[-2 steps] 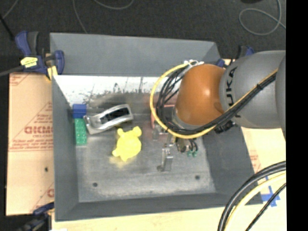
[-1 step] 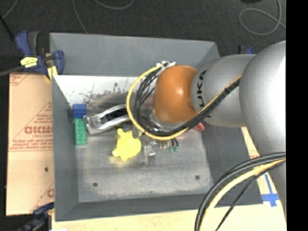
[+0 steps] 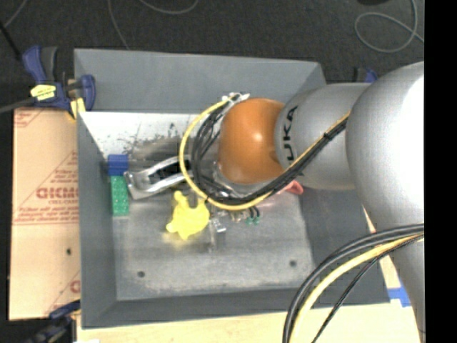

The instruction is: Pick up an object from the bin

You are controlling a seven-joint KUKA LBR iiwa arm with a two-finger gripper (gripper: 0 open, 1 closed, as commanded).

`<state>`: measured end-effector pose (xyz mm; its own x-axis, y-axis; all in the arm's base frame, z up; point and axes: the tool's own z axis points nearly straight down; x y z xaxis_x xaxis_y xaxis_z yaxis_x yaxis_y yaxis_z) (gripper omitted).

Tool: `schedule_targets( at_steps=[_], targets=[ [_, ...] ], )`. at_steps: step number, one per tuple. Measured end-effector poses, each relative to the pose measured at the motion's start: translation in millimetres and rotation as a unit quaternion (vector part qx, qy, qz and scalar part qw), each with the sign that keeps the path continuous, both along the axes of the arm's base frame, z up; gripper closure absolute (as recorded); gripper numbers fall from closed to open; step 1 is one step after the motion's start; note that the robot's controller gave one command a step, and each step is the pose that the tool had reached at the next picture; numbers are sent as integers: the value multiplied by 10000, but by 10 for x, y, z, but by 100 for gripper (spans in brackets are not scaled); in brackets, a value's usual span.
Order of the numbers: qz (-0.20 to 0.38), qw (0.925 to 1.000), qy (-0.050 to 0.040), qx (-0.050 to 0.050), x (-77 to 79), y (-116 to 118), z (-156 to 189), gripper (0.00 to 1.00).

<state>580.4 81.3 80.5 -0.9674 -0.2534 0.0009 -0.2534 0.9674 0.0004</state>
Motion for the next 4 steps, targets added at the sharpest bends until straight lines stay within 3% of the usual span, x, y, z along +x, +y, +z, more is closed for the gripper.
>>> schedule_targets(
  at_steps=[1, 2, 3, 4],
  targets=[
    [422, 9991, -83, 3, 122, 5, 211, 0],
    [732, 9973, -13, -5, 257, 113, -84, 0],
    [1596, 9871, -100, -2, 129, 17, -95, 100],
    [1593, 9872, -100, -2, 129, 16, -95, 100]
  ],
)
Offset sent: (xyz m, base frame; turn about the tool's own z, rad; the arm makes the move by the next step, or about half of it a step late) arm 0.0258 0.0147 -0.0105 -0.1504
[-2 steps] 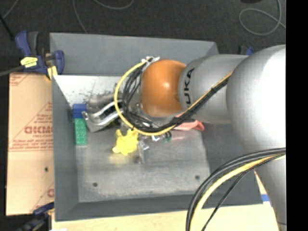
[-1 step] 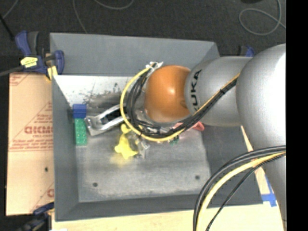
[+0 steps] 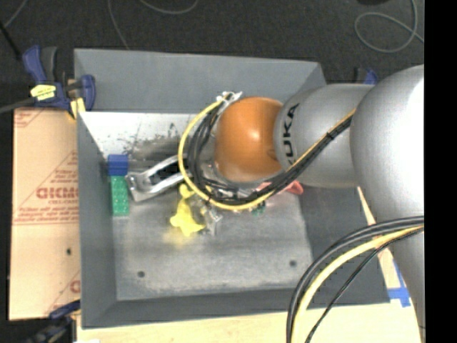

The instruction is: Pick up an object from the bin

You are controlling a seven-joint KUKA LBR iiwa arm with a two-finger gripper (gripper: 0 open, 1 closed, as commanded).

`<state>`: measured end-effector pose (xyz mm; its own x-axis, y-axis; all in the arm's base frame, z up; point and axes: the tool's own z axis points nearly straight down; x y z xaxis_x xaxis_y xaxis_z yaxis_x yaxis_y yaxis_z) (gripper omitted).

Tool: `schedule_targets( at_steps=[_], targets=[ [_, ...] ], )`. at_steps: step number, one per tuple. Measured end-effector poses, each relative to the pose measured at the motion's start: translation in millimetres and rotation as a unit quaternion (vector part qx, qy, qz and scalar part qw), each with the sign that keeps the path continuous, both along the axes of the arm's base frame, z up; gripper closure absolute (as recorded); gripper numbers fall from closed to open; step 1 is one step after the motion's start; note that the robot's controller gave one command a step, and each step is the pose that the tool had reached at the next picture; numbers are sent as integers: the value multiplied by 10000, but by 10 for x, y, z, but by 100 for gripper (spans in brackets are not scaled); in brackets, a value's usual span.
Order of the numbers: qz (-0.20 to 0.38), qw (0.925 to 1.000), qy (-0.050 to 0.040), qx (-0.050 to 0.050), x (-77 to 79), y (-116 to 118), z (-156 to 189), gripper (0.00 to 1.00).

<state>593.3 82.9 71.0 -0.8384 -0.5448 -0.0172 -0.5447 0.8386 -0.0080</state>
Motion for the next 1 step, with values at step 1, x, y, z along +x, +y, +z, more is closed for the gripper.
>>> schedule_targets(
  at_steps=[1],
  targets=[
    [-6, 10000, 29, -2, -20, -2, 80, 100]
  ],
)
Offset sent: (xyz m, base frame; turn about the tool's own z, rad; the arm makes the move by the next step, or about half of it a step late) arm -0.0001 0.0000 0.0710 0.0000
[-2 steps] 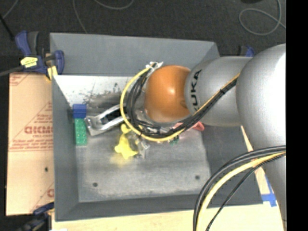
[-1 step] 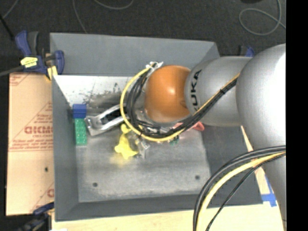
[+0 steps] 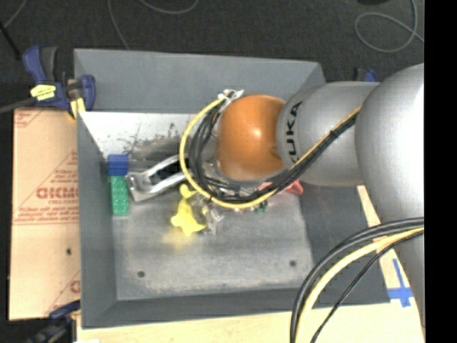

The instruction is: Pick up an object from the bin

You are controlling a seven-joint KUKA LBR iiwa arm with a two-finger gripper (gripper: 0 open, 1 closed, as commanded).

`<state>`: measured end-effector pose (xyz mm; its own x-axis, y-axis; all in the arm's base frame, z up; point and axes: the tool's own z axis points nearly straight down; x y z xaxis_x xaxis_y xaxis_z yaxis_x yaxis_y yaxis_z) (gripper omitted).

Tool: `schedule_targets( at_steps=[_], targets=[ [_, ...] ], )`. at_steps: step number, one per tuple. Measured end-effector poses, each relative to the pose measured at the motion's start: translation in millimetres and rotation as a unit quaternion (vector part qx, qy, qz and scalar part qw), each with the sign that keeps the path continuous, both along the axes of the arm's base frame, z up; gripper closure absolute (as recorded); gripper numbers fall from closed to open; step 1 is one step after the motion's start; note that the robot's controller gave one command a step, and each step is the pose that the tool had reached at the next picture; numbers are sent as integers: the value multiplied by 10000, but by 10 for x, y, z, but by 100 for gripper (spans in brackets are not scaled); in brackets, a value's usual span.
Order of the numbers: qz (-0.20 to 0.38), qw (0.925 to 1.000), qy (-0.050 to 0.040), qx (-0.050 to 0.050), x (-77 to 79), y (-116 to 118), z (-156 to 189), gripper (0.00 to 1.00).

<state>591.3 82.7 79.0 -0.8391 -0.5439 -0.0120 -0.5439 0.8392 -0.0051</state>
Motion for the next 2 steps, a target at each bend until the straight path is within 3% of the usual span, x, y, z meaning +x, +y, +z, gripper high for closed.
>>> schedule_targets(
  at_steps=[2],
  targets=[
    [-10, 10000, -32, 2, 18, -1, 400, 100]
  ],
)
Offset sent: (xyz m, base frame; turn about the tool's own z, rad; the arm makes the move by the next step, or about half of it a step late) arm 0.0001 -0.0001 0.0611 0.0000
